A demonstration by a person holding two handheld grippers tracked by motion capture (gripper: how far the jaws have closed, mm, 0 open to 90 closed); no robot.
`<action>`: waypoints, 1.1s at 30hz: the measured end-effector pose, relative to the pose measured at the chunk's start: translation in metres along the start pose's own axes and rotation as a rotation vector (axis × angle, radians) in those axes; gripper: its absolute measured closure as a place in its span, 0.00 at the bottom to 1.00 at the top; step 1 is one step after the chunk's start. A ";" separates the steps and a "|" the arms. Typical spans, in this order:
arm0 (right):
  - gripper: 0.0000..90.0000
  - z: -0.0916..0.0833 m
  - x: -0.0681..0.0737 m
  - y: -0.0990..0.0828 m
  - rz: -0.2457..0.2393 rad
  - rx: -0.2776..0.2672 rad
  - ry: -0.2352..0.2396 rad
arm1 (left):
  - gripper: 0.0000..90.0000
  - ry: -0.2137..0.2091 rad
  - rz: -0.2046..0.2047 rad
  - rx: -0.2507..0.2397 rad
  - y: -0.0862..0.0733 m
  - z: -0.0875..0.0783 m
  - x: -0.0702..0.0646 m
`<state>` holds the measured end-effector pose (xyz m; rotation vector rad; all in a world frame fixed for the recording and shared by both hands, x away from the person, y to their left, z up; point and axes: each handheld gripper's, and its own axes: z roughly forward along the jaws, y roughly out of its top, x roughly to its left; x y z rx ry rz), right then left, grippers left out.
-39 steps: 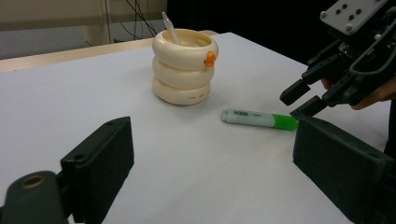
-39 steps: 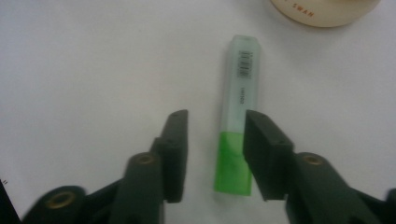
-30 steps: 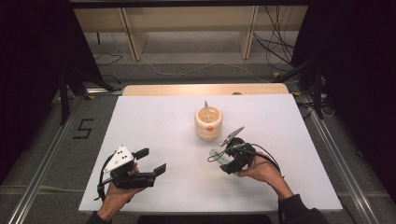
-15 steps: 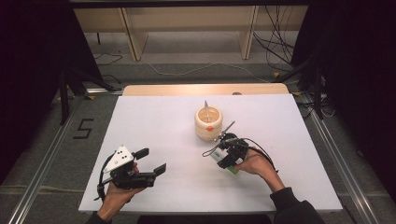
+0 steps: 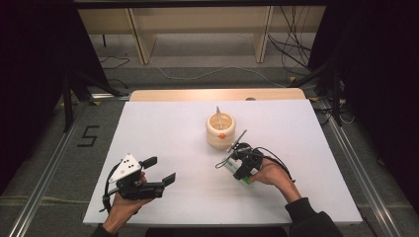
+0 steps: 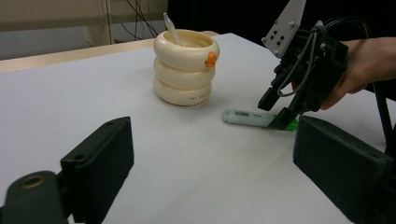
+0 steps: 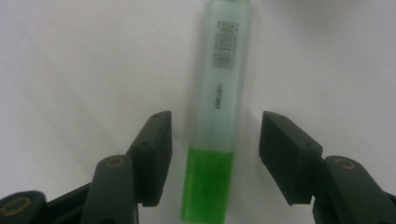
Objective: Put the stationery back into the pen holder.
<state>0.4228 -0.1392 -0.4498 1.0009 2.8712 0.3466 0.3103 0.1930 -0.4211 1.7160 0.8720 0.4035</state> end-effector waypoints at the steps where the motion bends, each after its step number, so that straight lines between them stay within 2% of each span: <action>1: 0.51 0.000 0.000 0.000 -0.001 0.005 0.001 | 0.13 0.000 0.000 0.000 0.000 0.000 0.000; 24: 0.65 0.006 0.001 -0.002 -0.016 0.060 -0.008 | 0.13 0.000 0.004 0.002 0.000 0.000 0.000; 33: 0.73 0.007 0.004 -0.001 -0.032 0.054 -0.010 | 0.13 0.000 0.004 0.003 0.000 0.000 0.000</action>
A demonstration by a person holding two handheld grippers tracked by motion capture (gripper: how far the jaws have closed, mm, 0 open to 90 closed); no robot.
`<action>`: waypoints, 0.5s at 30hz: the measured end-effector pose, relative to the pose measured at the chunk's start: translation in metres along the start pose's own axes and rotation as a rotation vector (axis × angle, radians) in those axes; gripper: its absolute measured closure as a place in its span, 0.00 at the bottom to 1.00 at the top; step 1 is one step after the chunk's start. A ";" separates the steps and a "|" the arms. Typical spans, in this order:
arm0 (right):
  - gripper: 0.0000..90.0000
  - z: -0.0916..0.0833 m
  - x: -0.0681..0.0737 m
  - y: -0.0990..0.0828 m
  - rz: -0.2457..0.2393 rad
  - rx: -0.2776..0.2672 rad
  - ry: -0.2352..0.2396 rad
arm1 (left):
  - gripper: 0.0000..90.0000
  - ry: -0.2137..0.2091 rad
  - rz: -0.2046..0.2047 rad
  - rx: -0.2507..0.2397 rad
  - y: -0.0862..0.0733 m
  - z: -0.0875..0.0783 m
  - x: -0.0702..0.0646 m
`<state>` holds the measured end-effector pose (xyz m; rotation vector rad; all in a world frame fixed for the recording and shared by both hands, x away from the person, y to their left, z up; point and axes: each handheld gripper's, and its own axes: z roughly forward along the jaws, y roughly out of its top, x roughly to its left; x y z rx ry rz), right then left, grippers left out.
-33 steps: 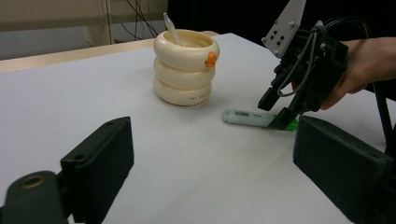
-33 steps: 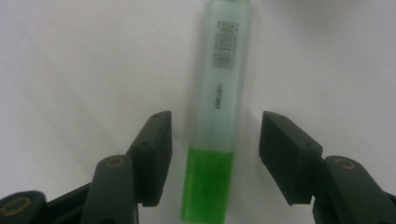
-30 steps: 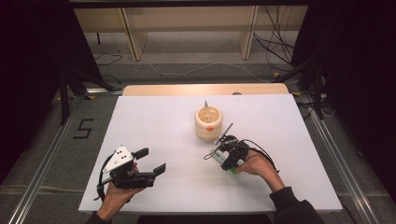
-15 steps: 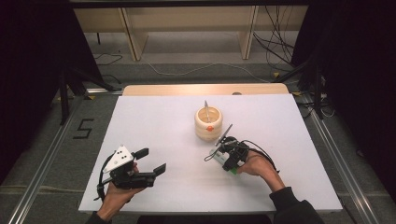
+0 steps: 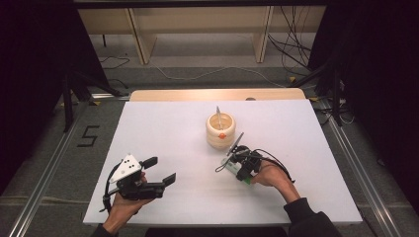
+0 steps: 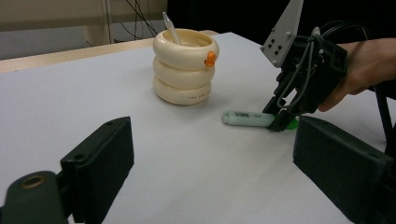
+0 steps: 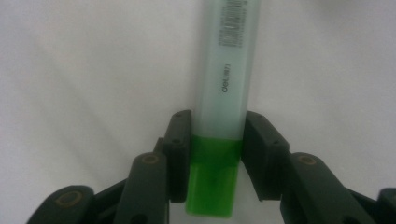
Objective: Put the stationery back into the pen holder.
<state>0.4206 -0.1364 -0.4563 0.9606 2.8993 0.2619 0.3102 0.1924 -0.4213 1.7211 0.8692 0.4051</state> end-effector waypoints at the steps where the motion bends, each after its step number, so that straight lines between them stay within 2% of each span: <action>1: 0.74 0.000 0.000 0.000 -0.001 0.000 0.001 | 0.13 0.000 0.000 0.000 0.000 0.000 0.000; 8: 0.75 0.000 0.001 0.000 0.001 0.002 0.000 | 0.13 0.000 0.000 0.000 0.000 0.000 0.000; 15: 0.75 -0.002 0.005 -0.001 -0.050 -0.019 -0.001 | 0.13 0.000 -0.001 -0.001 0.000 0.000 0.000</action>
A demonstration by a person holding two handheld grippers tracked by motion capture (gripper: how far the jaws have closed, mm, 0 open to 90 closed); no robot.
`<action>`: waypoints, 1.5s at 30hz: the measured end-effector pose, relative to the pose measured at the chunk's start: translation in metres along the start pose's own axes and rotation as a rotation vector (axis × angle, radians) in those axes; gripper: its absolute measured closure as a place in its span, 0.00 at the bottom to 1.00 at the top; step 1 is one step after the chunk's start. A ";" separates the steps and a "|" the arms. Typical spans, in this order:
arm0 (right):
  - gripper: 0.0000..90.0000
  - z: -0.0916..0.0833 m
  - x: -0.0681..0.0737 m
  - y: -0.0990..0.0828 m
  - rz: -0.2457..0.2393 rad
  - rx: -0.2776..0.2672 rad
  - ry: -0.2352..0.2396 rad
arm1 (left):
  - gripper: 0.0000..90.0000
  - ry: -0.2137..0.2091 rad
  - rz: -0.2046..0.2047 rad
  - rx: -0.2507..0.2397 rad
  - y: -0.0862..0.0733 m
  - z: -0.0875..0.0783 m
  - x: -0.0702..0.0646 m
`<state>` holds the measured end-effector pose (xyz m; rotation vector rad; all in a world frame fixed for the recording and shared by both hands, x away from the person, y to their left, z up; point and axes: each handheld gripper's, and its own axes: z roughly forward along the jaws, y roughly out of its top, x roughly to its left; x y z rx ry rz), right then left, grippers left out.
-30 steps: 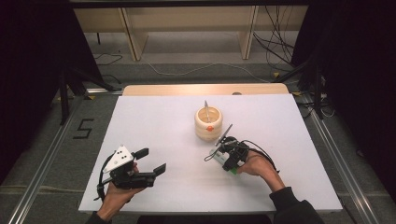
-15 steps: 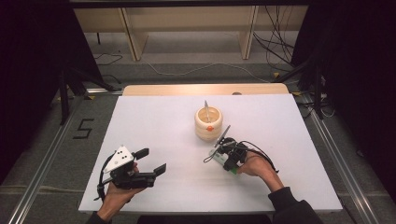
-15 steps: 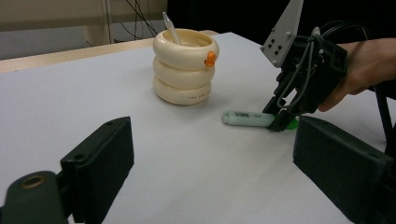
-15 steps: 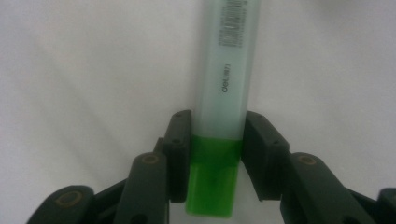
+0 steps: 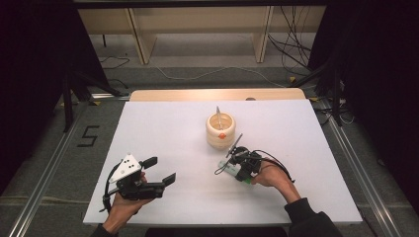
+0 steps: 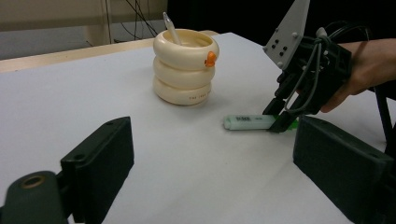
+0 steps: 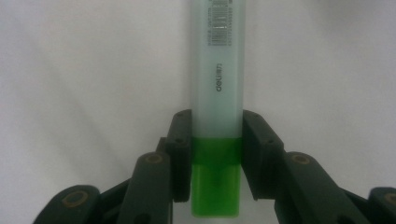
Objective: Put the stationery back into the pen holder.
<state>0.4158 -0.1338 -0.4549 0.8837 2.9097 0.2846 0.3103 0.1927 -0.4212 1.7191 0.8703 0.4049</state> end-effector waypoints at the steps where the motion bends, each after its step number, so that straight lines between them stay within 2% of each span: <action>1: 0.75 -0.001 0.002 0.000 -0.001 0.000 -0.003 | 0.13 0.000 -0.001 0.000 0.000 0.000 0.000; 5: 0.75 -0.004 0.005 0.000 -0.021 -0.014 -0.012 | 0.13 0.000 0.000 0.001 0.000 0.000 0.000; 11: 0.75 -0.012 0.010 -0.001 -0.067 -0.070 -0.026 | 0.13 -0.001 -0.003 0.001 0.000 0.000 0.000; 16: 0.75 -0.019 0.017 -0.003 -0.094 -0.115 -0.054 | 0.13 -0.001 -0.001 0.002 0.000 0.000 0.000; 31: 0.75 -0.029 0.043 -0.010 -0.230 -0.241 -0.149 | 0.13 -0.016 -0.014 0.014 0.003 0.003 0.000; 35: 0.75 -0.031 0.051 -0.011 -0.285 -0.263 -0.186 | 0.13 -0.029 -0.025 0.031 0.007 0.004 0.001; 45: 0.75 -0.033 0.071 -0.017 -0.392 -0.335 -0.262 | 0.13 -0.059 -0.007 0.112 0.022 0.014 0.001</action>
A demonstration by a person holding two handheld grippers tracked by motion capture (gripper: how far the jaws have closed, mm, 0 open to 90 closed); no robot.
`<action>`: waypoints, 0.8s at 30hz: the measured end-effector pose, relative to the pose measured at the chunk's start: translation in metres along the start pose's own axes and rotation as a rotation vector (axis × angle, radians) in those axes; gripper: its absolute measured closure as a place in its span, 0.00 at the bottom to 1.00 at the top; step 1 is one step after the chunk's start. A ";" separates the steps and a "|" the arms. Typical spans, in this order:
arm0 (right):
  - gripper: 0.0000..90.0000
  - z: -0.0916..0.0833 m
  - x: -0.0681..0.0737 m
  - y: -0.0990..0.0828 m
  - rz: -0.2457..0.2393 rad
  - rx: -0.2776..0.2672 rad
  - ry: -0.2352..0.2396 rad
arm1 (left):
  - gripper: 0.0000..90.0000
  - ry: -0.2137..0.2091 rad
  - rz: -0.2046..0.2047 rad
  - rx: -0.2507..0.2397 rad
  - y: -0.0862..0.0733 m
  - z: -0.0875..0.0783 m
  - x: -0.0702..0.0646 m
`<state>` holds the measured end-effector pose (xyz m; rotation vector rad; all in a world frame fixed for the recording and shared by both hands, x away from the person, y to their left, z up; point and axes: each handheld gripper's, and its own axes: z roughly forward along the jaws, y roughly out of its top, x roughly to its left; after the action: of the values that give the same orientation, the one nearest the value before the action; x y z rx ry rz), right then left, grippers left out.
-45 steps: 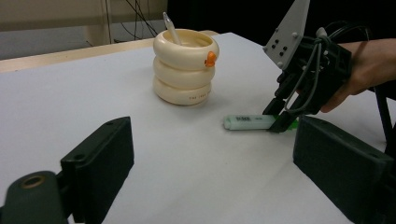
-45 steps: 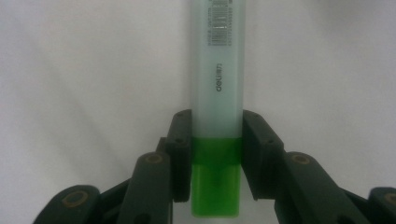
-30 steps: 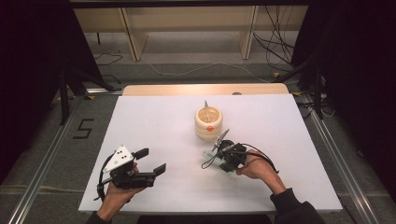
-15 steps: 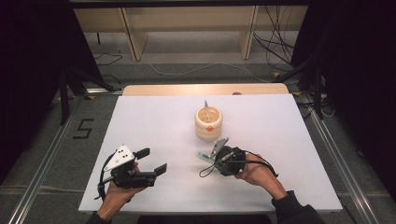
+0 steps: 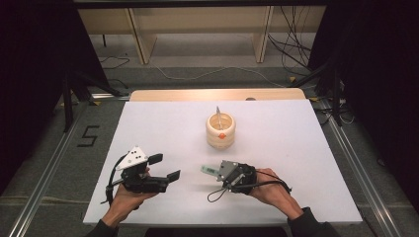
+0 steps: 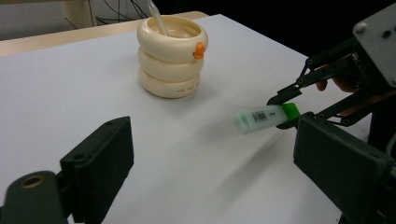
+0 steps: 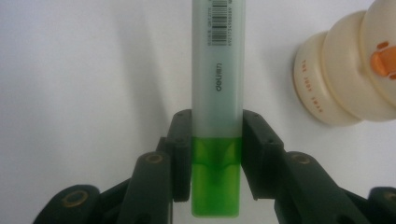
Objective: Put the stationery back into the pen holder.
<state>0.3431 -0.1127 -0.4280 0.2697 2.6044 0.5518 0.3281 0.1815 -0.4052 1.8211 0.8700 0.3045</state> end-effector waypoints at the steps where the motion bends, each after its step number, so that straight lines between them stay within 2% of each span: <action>1: 0.75 -0.001 0.002 0.000 -0.010 -0.003 -0.010 | 0.13 -0.005 0.003 0.013 0.002 0.001 0.000; 8: 0.75 -0.004 0.016 0.001 -0.146 -0.055 -0.080 | 0.13 -0.024 0.028 0.106 0.013 0.011 0.000; 14: 0.75 -0.004 0.025 0.002 -0.230 -0.063 -0.131 | 0.14 -0.058 0.064 0.207 0.025 0.021 -0.005; 17: 0.75 -0.004 0.029 0.002 -0.289 -0.069 -0.175 | 0.15 -0.067 0.082 0.254 0.031 0.027 -0.008; 18: 0.75 -0.004 0.032 0.003 -0.293 -0.082 -0.183 | 0.15 -0.071 0.082 0.267 0.033 0.029 -0.008; 20: 0.75 -0.004 0.036 0.003 -0.346 -0.105 -0.225 | 0.16 -0.077 0.090 0.291 0.037 0.032 -0.009; 24: 0.75 -0.003 0.045 0.004 -0.366 -0.116 -0.283 | 0.17 -0.090 0.099 0.329 0.042 0.037 -0.011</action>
<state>0.3029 -0.0974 -0.4412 -0.1560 2.2627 0.4901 0.3589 0.1403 -0.3818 2.1694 0.8034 0.1454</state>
